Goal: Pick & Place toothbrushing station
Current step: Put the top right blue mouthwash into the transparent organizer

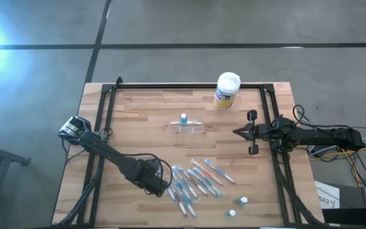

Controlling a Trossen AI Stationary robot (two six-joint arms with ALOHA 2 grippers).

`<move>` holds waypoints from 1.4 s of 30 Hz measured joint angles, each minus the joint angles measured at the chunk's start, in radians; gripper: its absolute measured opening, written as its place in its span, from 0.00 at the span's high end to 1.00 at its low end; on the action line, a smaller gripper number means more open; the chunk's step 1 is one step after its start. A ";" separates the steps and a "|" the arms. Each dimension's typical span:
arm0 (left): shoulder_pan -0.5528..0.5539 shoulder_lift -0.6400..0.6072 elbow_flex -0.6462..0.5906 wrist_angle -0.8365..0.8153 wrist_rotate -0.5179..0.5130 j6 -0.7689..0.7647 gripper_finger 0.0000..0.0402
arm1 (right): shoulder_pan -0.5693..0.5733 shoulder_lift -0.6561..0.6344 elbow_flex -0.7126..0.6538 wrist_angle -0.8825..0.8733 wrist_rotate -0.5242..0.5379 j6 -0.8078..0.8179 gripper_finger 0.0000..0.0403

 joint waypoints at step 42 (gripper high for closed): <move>0.658 0.025 0.510 -0.135 -0.364 1.893 0.75 | 0.000 0.000 0.000 -0.079 -0.013 0.264 0.98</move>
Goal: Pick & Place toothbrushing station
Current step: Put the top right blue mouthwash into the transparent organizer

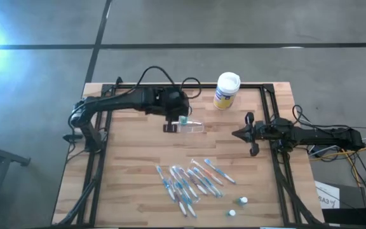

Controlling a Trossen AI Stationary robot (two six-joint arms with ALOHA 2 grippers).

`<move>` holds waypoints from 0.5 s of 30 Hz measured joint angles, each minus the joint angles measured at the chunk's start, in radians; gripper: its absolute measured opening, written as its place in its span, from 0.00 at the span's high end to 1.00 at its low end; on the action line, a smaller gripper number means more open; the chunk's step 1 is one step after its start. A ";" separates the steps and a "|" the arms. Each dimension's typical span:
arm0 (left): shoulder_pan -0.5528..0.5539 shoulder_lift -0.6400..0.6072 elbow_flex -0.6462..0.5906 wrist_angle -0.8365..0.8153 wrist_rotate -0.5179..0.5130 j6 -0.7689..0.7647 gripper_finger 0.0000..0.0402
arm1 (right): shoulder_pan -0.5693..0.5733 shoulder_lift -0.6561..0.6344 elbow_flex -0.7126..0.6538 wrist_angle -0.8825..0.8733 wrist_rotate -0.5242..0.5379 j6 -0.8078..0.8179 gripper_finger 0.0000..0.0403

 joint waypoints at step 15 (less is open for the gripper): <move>0.031 0.124 0.033 -0.030 0.048 0.292 0.75 | 0.000 -0.003 0.000 0.153 -0.050 0.074 0.98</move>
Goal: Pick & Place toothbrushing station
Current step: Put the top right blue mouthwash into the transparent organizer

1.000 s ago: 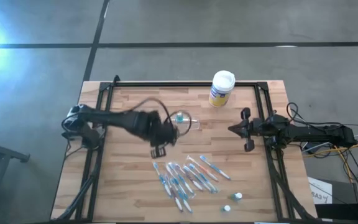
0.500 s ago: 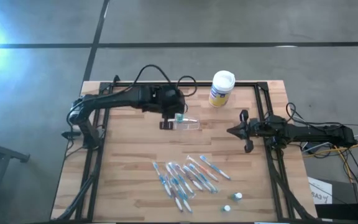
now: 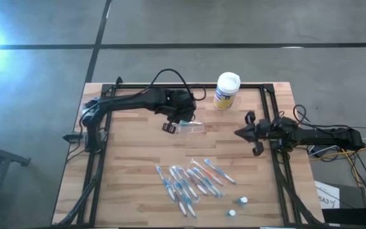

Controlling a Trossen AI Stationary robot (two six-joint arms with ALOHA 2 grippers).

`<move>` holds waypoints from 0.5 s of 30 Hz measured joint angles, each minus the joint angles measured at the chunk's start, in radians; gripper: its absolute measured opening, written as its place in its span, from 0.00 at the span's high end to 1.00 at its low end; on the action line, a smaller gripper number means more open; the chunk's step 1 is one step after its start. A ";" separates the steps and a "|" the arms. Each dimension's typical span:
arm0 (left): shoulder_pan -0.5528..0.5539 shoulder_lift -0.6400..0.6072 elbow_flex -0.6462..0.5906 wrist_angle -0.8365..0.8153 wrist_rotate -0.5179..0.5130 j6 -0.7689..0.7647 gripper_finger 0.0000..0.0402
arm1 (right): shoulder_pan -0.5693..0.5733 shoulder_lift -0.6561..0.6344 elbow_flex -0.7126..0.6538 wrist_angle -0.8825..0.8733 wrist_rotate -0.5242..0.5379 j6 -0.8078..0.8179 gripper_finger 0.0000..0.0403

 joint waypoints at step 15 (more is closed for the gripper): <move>-0.011 0.144 0.168 -0.114 -0.014 -0.011 0.75 | 0.000 -0.003 0.000 0.131 0.005 0.025 0.98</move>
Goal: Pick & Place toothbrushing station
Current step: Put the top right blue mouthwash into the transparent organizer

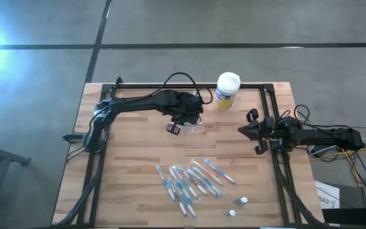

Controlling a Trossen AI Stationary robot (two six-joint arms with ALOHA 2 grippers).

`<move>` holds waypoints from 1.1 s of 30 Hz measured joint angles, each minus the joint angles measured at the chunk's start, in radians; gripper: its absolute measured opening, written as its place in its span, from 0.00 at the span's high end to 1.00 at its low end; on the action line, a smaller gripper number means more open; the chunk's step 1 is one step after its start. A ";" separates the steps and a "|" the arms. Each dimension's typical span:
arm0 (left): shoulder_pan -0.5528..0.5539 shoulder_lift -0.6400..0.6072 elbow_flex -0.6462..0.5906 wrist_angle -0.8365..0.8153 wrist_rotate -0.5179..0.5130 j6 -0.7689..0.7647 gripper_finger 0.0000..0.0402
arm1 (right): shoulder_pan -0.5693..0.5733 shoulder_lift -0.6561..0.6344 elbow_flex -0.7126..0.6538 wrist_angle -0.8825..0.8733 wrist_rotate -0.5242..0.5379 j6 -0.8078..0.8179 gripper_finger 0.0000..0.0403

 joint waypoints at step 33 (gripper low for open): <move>-0.008 0.101 0.111 -0.130 0.050 -0.013 0.75 | 0.000 0.002 0.000 -0.028 0.000 0.000 0.98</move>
